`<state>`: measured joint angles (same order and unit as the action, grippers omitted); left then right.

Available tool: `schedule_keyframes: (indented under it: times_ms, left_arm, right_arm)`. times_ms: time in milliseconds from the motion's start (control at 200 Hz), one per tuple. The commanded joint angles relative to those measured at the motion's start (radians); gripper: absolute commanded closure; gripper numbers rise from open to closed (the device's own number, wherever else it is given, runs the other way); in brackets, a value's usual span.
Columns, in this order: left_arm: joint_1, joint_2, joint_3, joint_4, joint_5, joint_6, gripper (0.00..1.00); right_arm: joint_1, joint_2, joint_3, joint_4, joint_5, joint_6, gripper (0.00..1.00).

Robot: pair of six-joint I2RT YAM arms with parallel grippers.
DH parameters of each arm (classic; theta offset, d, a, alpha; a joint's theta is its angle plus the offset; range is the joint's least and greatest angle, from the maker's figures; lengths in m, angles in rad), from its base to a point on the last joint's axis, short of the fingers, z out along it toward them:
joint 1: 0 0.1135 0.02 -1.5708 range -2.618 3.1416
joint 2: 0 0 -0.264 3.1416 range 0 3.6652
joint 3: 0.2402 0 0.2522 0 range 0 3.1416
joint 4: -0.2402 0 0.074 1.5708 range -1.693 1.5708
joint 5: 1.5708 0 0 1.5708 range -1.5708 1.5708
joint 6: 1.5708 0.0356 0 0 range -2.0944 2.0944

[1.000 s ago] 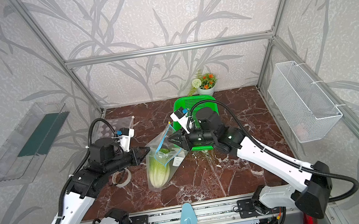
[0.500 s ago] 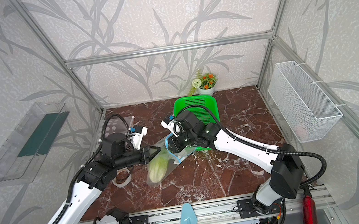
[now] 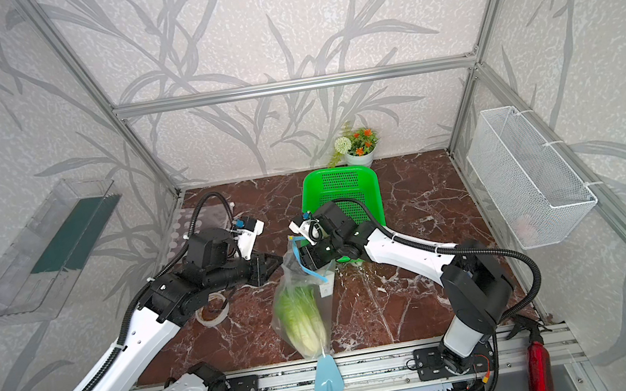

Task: Open the zip-top bag and take out the chinese cabbages
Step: Adjust the zipper food storage bag at the center of the board.

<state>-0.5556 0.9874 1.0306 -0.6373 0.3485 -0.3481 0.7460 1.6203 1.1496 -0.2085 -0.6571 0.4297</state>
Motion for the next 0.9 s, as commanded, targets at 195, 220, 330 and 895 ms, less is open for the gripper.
schedule_keyframes:
  times_ms: [195, 220, 330, 895]
  left_arm:
    - [0.003, -0.060, 0.047, -0.134, -0.139, -0.048, 0.56]
    - [0.003, -0.068, 0.048, -0.171, -0.154, -0.059, 0.56]
    - [0.002, -0.135, 0.029, -0.319, -0.271, -0.139, 0.56]
    - [0.003, -0.435, -0.463, -0.339, -0.028, -0.762, 0.58]
  right_arm:
    - [-0.020, -0.038, -0.029, 0.138, -0.170, 0.063, 0.20]
    - [-0.025, -0.036, -0.045, 0.198, -0.185, 0.099, 0.20]
    - [-0.056, -0.024, -0.091, 0.462, -0.239, 0.277, 0.19]
    - [-0.074, 0.077, 0.020, 0.614, -0.328, 0.428, 0.35]
